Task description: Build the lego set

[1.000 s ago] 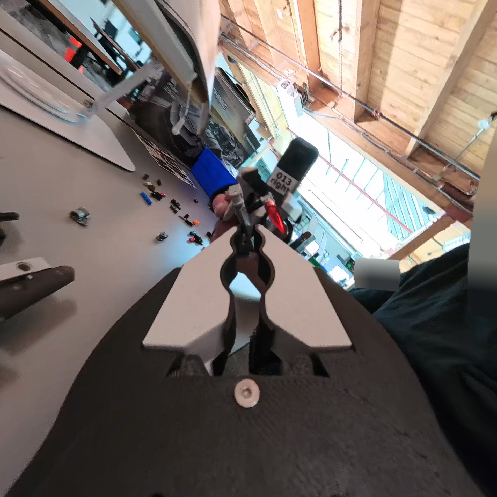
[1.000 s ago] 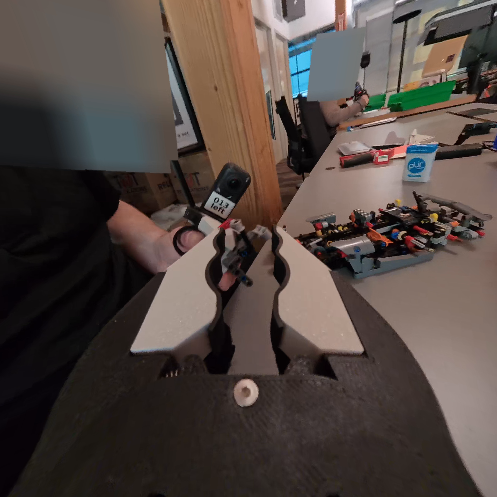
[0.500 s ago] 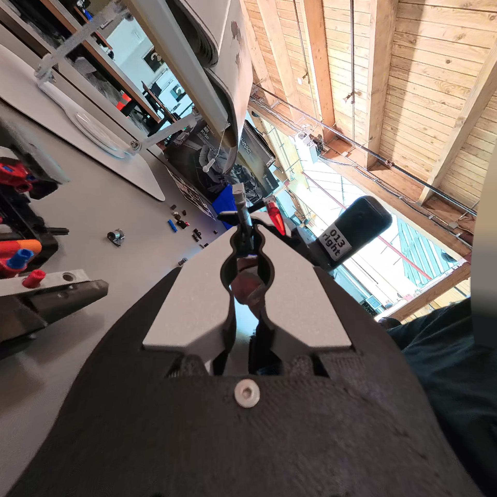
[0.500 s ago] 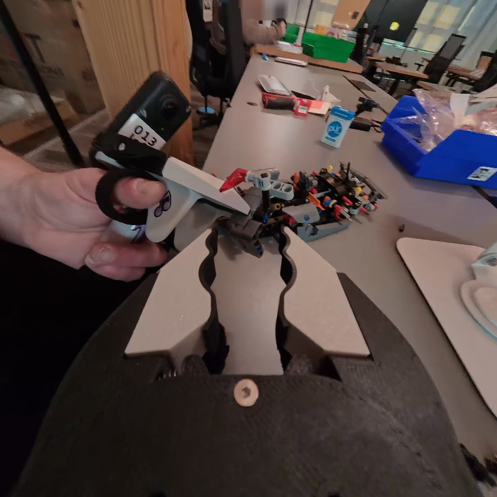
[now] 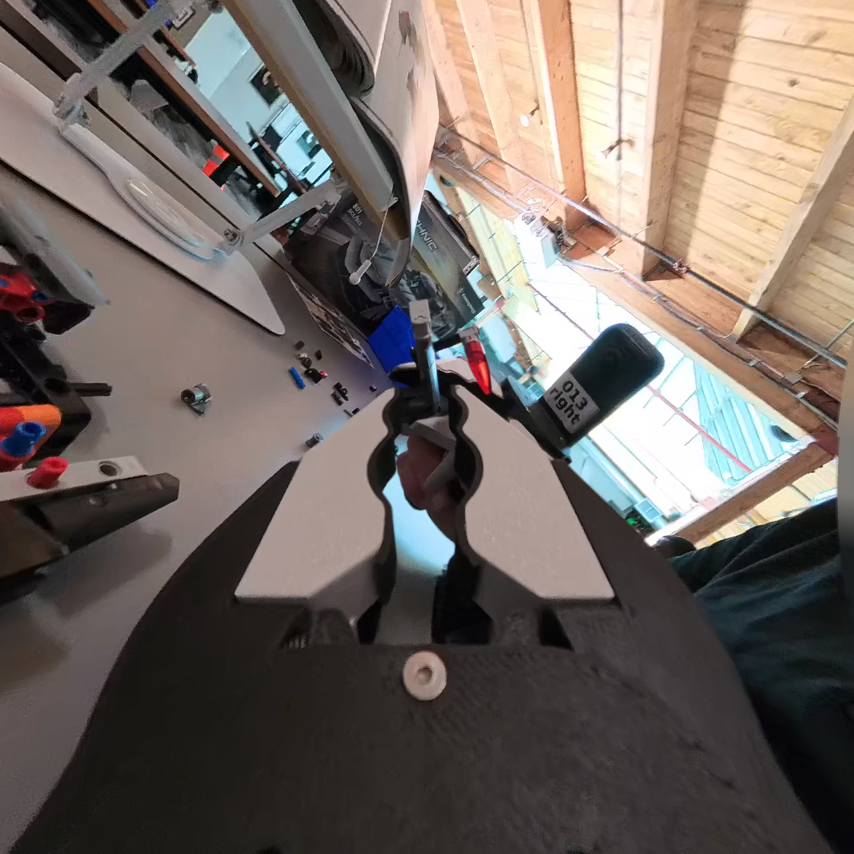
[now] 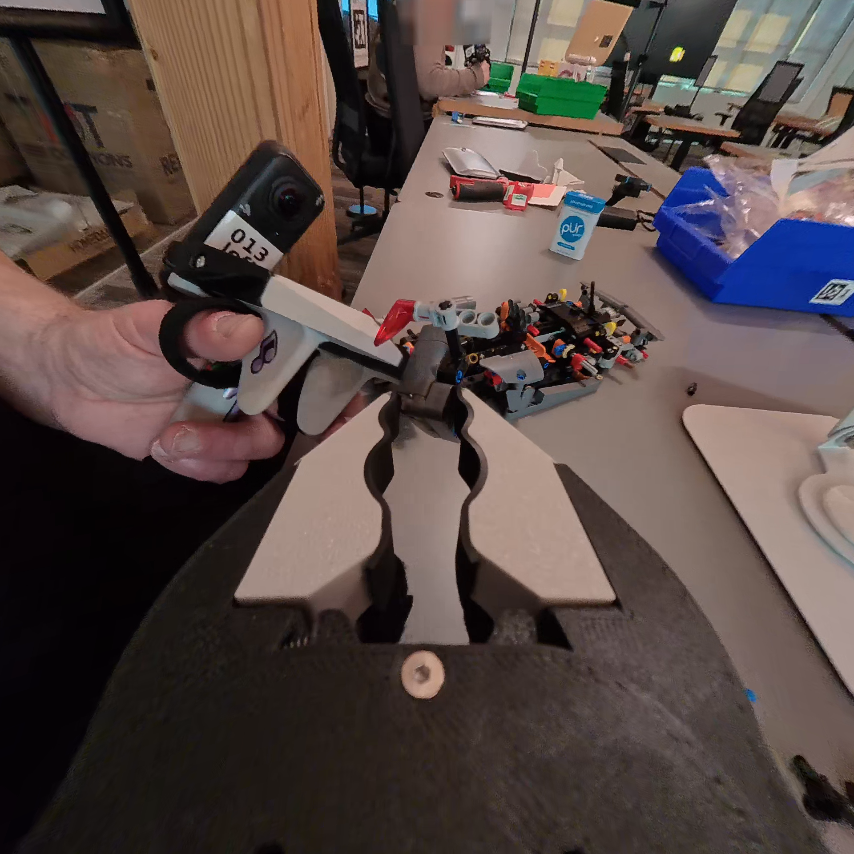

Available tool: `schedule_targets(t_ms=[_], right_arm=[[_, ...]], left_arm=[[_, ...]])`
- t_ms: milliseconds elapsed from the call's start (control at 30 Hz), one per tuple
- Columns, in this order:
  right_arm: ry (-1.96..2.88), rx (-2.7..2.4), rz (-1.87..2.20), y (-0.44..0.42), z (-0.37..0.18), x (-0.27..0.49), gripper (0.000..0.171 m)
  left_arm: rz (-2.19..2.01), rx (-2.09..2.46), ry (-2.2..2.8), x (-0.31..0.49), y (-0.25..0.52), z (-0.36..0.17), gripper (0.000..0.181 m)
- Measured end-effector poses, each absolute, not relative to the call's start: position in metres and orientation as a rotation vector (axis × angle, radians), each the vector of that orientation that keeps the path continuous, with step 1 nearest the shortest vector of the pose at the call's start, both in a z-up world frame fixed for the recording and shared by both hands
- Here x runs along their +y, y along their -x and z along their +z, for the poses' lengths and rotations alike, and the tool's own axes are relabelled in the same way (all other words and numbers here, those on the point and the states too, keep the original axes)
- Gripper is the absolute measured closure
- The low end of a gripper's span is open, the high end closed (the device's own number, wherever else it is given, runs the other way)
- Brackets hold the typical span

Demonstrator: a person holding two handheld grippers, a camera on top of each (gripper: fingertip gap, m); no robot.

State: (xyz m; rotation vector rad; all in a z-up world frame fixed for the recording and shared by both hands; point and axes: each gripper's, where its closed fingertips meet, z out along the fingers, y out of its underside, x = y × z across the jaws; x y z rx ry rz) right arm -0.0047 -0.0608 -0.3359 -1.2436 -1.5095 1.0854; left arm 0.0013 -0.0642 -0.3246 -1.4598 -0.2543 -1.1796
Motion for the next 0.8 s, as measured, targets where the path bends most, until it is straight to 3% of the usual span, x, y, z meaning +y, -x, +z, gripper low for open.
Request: schedule_targets(t_ms=[167,433,800], right_arm=[[1.285,-1.555,1.155,0.002,-0.345,-0.058,0.151],[1.253,-1.88,1.162,0.005,-0.383,-0.08,0.151],[1.268,-2.183,1.188,0.028,-0.381,-0.073,0.151]], left_arm=[[-1.031,-0.157,1.554,-0.09,0.009,-0.327,0.158],[-0.083,0.296,1.76,-0.141,0.093,-0.344,0.153],[0.046,0.506,1.833,-0.126,0.126,-0.379,0.137]])
